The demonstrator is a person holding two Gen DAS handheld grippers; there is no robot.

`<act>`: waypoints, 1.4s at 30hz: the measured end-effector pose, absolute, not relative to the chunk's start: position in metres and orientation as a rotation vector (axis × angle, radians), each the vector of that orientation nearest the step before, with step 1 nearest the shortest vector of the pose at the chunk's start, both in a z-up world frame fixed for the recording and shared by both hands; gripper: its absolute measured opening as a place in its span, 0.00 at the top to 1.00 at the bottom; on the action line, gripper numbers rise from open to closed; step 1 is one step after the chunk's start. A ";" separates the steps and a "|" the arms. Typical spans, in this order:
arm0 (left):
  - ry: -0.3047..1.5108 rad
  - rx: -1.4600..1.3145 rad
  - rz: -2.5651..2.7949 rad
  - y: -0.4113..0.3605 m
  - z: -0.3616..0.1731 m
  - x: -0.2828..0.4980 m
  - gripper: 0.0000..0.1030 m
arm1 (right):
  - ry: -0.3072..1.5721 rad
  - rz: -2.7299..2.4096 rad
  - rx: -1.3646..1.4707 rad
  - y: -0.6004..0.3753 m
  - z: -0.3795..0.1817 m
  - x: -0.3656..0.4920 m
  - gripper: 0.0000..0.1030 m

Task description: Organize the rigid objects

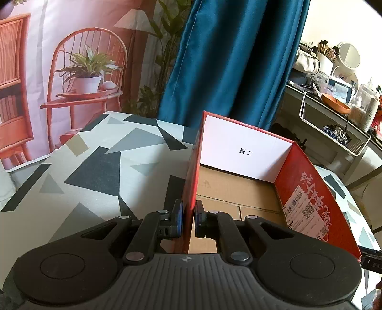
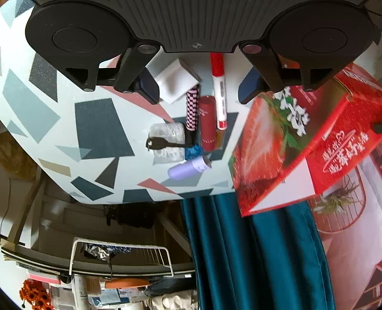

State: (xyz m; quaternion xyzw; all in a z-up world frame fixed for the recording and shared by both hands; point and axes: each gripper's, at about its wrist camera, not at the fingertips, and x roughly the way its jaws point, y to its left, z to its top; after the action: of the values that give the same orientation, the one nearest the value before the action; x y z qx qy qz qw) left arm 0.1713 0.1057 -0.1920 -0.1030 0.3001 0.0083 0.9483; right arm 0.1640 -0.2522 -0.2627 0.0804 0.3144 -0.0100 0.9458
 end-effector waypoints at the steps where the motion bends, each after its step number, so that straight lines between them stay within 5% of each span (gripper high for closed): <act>1: 0.611 -0.210 0.013 0.106 -0.192 0.172 0.90 | 0.643 -0.026 0.160 -0.252 -0.264 0.164 0.33; 23: 0.639 -0.177 0.005 0.104 -0.197 0.174 0.89 | 0.632 -0.064 0.016 -0.258 -0.307 0.179 0.38; 27: 0.641 -0.180 0.004 0.105 -0.197 0.174 0.89 | 0.632 -0.075 0.003 -0.258 -0.314 0.182 0.48; 42: 0.643 -0.181 0.005 0.105 -0.198 0.174 0.89 | 0.606 -0.117 0.000 -0.259 -0.318 0.181 0.46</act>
State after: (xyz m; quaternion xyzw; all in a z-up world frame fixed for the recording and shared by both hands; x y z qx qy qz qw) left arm 0.1739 0.1048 -0.1980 -0.0887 0.3155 0.0026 0.9448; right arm 0.1814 -0.2589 -0.3182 -0.0001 0.2980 -0.0576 0.9528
